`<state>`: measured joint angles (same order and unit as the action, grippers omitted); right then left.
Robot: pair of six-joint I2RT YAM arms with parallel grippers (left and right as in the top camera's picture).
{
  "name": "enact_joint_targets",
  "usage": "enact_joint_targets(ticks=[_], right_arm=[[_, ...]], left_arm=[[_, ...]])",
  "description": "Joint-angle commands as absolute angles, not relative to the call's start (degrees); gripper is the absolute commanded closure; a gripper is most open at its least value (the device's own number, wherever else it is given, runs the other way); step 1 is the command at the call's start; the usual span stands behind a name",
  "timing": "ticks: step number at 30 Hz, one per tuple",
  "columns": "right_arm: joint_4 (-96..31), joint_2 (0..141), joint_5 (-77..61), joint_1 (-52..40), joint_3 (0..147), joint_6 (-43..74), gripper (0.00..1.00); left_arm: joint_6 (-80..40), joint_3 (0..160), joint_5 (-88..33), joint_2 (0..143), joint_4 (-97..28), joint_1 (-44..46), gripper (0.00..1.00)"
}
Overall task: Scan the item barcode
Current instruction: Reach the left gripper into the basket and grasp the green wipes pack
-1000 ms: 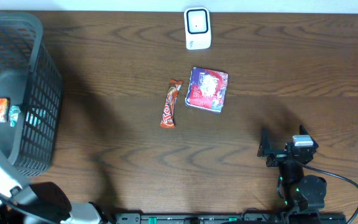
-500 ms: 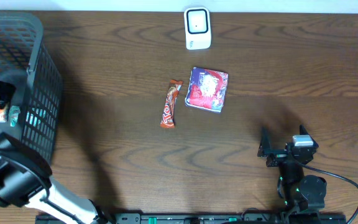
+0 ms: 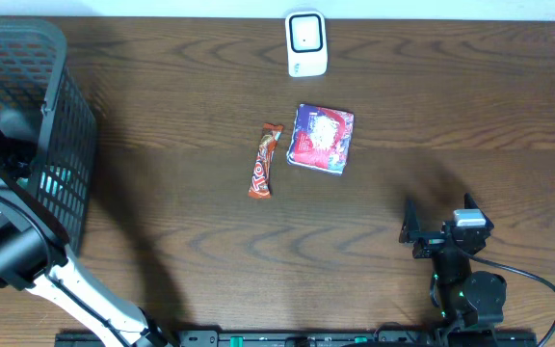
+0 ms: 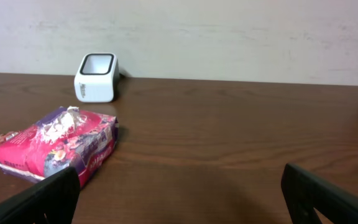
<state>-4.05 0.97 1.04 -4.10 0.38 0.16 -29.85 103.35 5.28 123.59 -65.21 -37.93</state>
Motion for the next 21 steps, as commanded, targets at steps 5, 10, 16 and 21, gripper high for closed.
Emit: enact_joint_targets(ticks=[5, 10, 16, 21], right_arm=[[-4.3, 0.8, 1.0, -4.5, 0.3, 0.4, 0.01], [-4.3, 0.8, 1.0, -4.5, 0.3, 0.4, 0.01], [-4.3, 0.8, 1.0, -4.5, 0.3, 0.4, 0.01], [-4.3, 0.8, 1.0, -4.5, 0.3, 0.4, 0.01]], left_arm=[[-28.1, 101.6, 2.3, 124.5, -65.2, -37.8, 0.58], [-28.1, 98.5, 2.3, 124.5, -64.6, -37.8, 0.57], [-28.1, 92.9, 2.3, 124.5, -61.8, -37.8, 0.46], [-28.1, 93.4, 2.1, 123.6, -62.6, -37.9, 0.93]])
